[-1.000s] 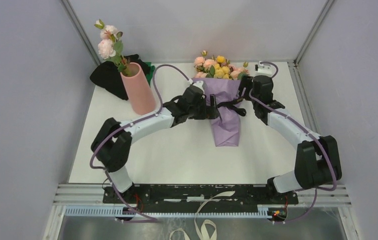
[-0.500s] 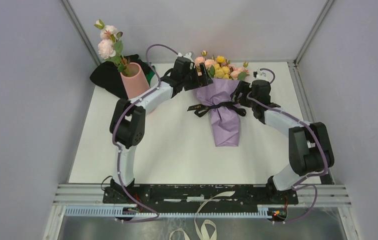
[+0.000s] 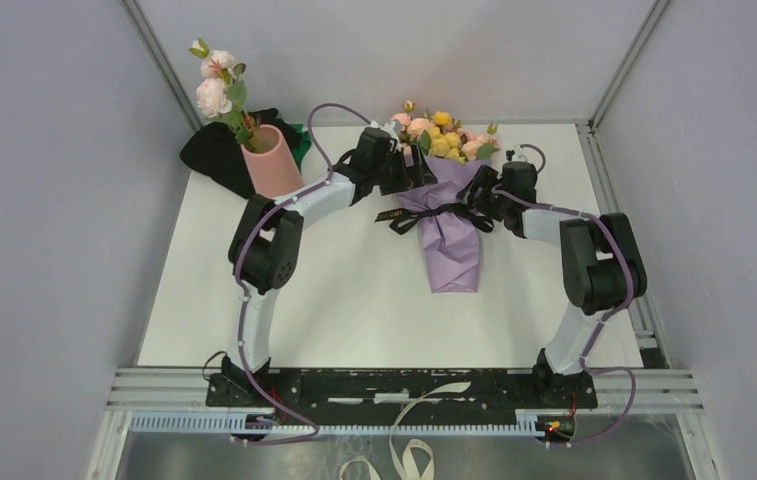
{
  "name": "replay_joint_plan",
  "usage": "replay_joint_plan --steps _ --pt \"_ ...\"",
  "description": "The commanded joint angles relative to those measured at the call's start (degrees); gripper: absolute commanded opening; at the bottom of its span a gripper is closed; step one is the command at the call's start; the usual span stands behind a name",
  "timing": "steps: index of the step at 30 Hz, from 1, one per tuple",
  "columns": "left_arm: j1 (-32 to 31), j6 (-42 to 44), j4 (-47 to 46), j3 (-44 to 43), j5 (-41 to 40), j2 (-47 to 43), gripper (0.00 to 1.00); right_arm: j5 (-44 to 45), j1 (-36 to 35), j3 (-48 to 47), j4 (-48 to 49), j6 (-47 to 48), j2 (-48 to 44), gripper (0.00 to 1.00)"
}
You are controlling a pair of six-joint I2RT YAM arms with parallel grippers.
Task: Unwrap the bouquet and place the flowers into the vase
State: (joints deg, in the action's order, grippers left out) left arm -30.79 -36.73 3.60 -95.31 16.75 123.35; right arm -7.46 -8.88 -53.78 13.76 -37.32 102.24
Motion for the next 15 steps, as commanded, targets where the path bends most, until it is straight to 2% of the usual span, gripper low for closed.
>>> replay_joint_plan --steps 1,4,9,11,12,14,15 --pt "-0.33 -1.85 -2.93 1.97 1.32 -2.27 1.00 -4.15 1.29 -4.35 4.90 -3.43 4.36 0.72" --pt "-0.33 -1.69 -2.98 2.57 0.79 -1.94 1.00 -5.06 1.50 -3.86 6.39 -3.73 4.51 0.52" --pt "-0.34 -1.95 -2.81 0.90 0.51 -0.10 1.00 -5.41 1.49 -1.68 7.16 -2.66 1.96 0.32" --pt "-0.40 -2.34 -2.88 -0.02 0.57 0.91 1.00 -5.51 1.50 -0.63 7.31 -2.00 0.47 0.30" --pt "-0.48 -2.52 -3.02 -0.46 0.52 1.43 1.00 -5.72 1.50 -0.18 7.35 -1.69 -0.16 0.32" --pt "-0.63 -2.62 -2.63 -1.74 0.56 2.71 1.00 -6.08 1.50 0.53 7.46 -1.19 -1.73 0.43" --pt "-0.67 -2.64 -2.36 -2.44 0.52 3.56 1.00 -6.25 1.50 0.92 7.62 -0.95 -2.50 0.45"
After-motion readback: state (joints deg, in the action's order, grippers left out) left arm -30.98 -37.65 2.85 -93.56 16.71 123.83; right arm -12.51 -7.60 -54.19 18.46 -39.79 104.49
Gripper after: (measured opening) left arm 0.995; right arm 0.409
